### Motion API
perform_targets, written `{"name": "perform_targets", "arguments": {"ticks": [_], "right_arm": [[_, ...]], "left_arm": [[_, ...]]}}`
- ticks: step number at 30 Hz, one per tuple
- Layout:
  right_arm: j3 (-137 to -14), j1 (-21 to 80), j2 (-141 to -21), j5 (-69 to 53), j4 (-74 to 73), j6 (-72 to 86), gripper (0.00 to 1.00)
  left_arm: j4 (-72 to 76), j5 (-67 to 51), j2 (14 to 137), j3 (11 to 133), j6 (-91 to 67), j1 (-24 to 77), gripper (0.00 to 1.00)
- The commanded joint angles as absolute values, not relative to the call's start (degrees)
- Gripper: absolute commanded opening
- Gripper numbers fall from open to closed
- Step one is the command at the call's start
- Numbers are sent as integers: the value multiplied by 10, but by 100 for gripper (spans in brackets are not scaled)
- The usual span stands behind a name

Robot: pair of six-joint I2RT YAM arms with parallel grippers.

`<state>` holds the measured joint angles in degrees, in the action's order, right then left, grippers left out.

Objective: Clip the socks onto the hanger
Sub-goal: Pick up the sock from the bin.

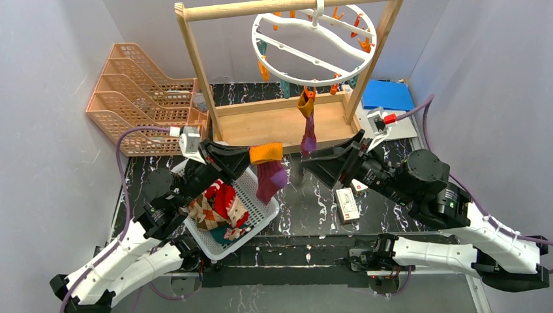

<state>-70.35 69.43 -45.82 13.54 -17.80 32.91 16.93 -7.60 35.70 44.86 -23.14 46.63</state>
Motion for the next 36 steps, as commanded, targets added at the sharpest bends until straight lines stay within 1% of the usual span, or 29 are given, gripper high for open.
{"name": "perform_targets", "arguments": {"ticks": [1,5,10,15,25,31,33,36], "right_arm": [[-693,694,-477,119,-86,257,61],[-688,693,-498,115,-61,200,67],[-631,693,-494,92,56,74,67],[-620,694,-511,95,85,-19,68],[-610,694,-552,154,181,-48,66],[-617,694,-568,158,224,-48,56],[-622,694,-574,157,227,-49,49],[-625,694,-574,145,228,-51,34]], "left_arm": [[229,-44,373,444,-437,468,0],[226,-50,395,454,-500,468,0],[204,-61,403,472,-519,468,0],[172,-62,391,488,-505,468,0],[153,-84,377,495,-497,468,0],[141,-100,376,496,-489,468,0],[137,-103,377,497,-485,468,0],[128,-104,375,500,-478,468,0]]}}
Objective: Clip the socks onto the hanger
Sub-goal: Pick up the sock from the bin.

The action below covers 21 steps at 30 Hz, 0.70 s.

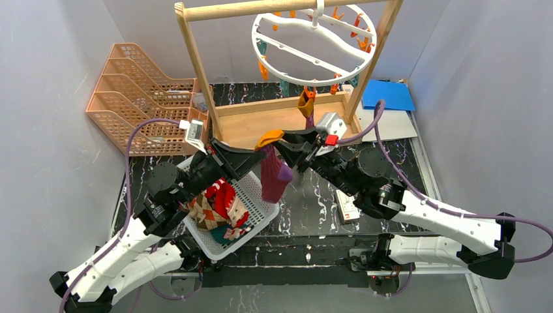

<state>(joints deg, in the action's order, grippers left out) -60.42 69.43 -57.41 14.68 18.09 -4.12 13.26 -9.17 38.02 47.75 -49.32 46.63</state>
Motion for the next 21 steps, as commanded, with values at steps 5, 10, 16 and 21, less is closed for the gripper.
{"name": "perform_targets", "arguments": {"ticks": [5,10,16,21], "right_arm": [[-653,694,-573,112,167,-54,11],[-681,694,-569,99,87,-58,1],[-659,694,-551,78,77,-36,31],[-655,694,-558,69,80,-21,65]], "left_arm": [[110,-92,366,500,-454,468,0],[100,-74,355,497,-414,468,0],[131,-99,361,502,-385,468,0],[140,-153,380,518,-371,468,0]]}}
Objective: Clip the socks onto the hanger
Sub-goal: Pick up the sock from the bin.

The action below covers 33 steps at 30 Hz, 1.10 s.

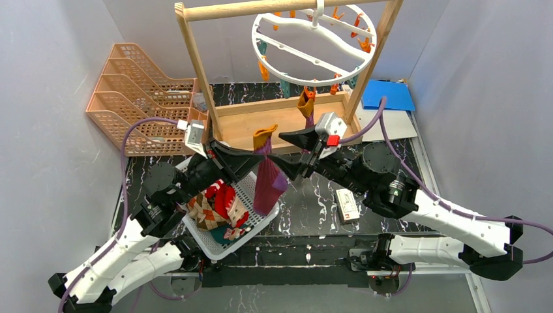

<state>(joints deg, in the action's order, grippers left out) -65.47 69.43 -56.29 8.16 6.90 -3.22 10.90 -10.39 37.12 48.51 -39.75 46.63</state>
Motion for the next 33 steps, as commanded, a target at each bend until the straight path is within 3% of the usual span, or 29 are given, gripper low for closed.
{"name": "perform_targets", "arguments": {"ticks": [1,8,16,22,28,33], "right_arm": [[-654,694,-558,73,83,-18,68],[-644,692,-528,23,82,21,78],[-653,692,-499,-69,55,47,80],[-692,693,-523,-122,33,40,75],[-695,693,-531,-119,47,34,61],[-691,693,-525,-86,54,33,61]], "left_arm": [[144,-166,381,519,-369,468,0],[181,-239,356,503,-342,468,0],[167,-286,341,506,-322,468,0],[172,-317,358,513,-339,468,0],[186,-330,366,516,-352,468,0],[183,-336,362,516,-353,468,0]]}}
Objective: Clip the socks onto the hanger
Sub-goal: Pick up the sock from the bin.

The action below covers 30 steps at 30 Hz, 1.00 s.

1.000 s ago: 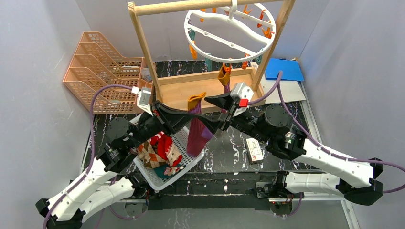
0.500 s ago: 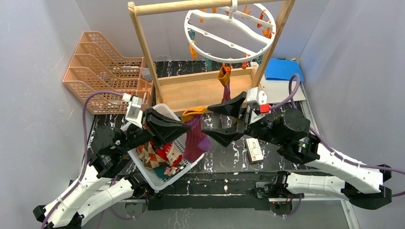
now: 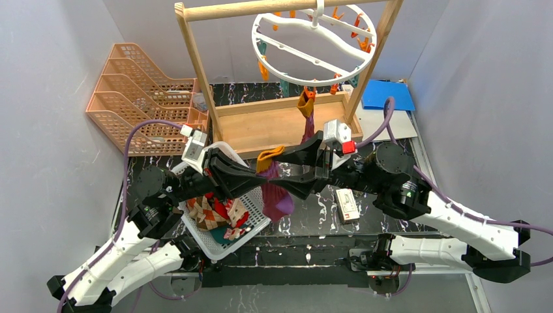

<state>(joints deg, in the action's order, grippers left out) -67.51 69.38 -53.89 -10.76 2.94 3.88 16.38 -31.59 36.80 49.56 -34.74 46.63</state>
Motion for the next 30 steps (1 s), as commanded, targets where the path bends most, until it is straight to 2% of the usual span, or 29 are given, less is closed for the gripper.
{"name": "perform_targets", "arguments": {"ticks": [1,7,14,27,30], "right_arm": [[-686,692,-521,-79,58,33,62],[-666,693,-500,-45,67,31,73],[-675,693,-508,-50,57,23,74],[-682,692,-532,-80,78,32,54],[-682,693,-535,-90,83,34,40]], "left_arm": [[181,-337,361,516,-353,468,0],[171,-344,354,515,-349,468,0],[174,-352,353,515,-355,468,0],[161,-367,347,514,-357,468,0],[152,-366,344,514,-354,468,0]]}}
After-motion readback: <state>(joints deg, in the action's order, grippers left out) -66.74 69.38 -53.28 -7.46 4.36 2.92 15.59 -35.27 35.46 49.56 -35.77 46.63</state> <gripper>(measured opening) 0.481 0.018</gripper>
